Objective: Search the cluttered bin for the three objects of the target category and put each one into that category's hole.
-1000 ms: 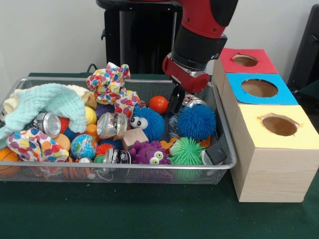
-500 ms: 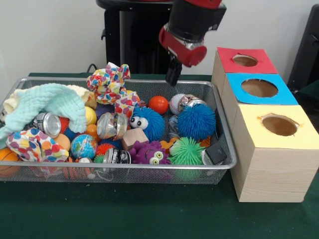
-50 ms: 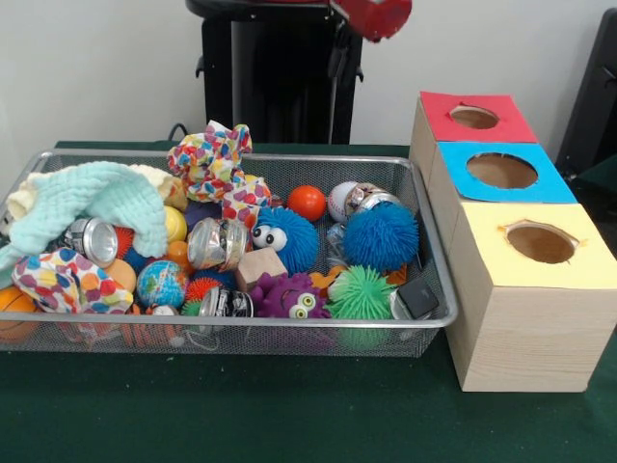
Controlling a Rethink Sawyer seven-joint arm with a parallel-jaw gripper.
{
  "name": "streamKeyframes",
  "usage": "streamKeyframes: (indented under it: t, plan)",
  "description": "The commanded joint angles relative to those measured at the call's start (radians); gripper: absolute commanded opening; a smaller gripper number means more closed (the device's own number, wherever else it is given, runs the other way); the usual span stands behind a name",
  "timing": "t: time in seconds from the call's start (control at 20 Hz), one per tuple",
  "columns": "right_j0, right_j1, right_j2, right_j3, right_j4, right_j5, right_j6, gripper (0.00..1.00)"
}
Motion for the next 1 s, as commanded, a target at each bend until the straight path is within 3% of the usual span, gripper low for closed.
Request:
streamKeyframes:
  t: [0.05, 0.4, 0.7, 1.0]
  plan:
    - [-0.046, -0.072, 0.043, -0.068, -0.071, 0.127, -0.026, 0.0]
    - [-0.053, -0.104, 0.06, -0.076, -0.094, 0.174, -0.012, 0.0]
    - [-0.116, -0.025, 0.146, -0.026, -0.072, -0.027, -0.031, 0.0]
    - [-0.134, 0.046, 0.205, 0.013, -0.066, -0.212, 0.027, 0.0]
